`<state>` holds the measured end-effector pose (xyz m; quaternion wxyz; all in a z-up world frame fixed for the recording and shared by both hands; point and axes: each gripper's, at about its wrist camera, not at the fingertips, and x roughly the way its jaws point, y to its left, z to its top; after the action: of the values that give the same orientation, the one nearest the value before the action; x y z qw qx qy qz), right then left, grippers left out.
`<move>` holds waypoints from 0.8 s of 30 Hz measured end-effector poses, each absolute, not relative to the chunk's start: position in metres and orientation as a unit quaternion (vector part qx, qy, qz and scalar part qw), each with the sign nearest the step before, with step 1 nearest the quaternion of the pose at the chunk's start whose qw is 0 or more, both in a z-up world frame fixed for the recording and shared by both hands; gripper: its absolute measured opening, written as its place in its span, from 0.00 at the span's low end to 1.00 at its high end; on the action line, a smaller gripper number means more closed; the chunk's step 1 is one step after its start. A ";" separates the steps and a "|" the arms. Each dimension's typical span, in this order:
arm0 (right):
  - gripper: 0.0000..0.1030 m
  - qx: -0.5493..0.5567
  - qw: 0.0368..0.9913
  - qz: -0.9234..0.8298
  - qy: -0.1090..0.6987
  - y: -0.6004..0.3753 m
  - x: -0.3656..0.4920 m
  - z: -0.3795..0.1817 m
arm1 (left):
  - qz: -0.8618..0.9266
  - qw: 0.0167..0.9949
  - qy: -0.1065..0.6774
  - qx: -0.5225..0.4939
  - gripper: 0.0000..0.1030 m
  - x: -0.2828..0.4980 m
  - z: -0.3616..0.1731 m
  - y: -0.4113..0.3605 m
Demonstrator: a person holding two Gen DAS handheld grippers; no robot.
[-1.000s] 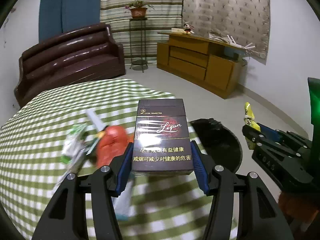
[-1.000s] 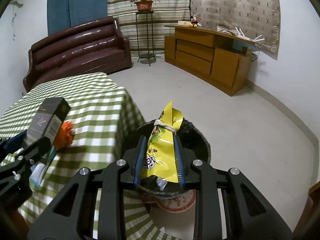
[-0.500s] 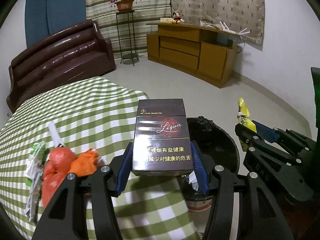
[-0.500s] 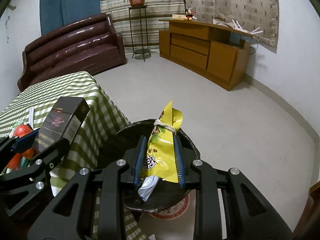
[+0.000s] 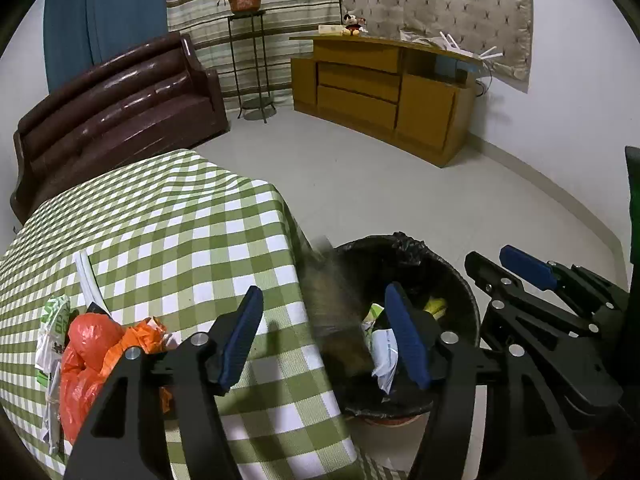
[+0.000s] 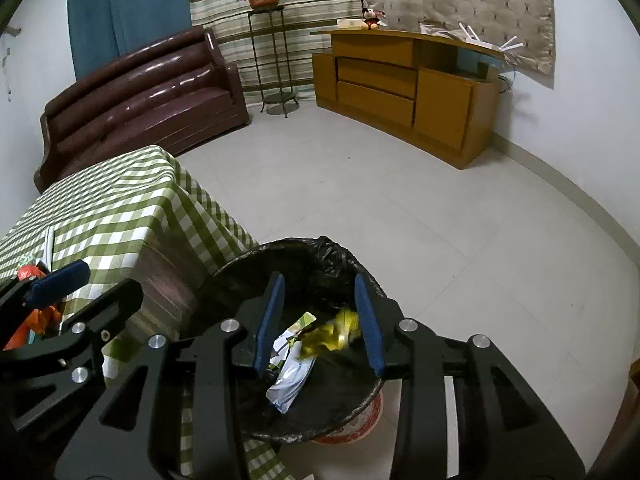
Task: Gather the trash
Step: 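Carry the yellow wrapper and cigarette box to the bin and release both, then move both grippers back over the table and grasp the orange bag with the right gripper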
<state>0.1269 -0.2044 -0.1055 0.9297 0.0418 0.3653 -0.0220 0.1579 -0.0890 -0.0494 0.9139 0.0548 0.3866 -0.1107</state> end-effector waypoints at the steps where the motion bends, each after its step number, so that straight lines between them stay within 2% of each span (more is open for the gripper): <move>1: 0.35 0.042 0.930 -0.023 0.365 -0.206 0.127 -0.105 | -0.110 0.914 0.386 0.055 0.61 0.158 -0.049 -0.089; 18: 0.35 0.055 0.931 -0.033 0.360 -0.199 0.101 -0.093 | -0.107 0.920 0.376 0.036 0.61 0.139 -0.037 -0.063; 24: 0.36 0.054 0.932 -0.020 0.359 -0.179 0.088 -0.087 | -0.095 0.923 0.371 0.032 0.65 0.122 -0.029 -0.037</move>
<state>0.0876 -0.1794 -0.0867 0.9316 0.0544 0.3588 -0.0203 0.1221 -0.0374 -0.0292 0.9231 0.0321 0.3713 -0.0948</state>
